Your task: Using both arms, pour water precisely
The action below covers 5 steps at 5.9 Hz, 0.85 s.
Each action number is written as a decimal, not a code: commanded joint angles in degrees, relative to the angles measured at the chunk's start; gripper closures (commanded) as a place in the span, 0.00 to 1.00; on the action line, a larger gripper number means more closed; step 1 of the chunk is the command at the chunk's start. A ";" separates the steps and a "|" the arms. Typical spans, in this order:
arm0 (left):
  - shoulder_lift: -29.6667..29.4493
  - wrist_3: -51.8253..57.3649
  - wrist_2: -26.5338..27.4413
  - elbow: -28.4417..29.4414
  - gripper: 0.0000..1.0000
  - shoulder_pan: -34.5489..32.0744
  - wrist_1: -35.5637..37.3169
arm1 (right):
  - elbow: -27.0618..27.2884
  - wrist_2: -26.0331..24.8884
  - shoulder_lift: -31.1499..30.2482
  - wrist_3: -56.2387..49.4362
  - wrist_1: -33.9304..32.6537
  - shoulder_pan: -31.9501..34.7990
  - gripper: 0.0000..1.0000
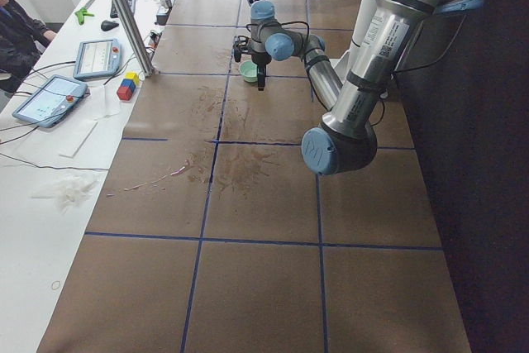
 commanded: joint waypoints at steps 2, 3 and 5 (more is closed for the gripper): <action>0.01 0.02 0.00 0.15 0.00 0.00 0.00 | 0.02 -0.17 0.00 0.05 0.02 0.00 0.21; 0.01 0.02 0.00 0.15 0.00 0.00 0.00 | -0.07 -0.44 0.09 0.05 0.02 0.00 0.20; 0.01 -0.07 0.00 0.15 0.00 0.00 0.00 | -0.07 -0.88 0.09 0.14 0.02 0.00 0.01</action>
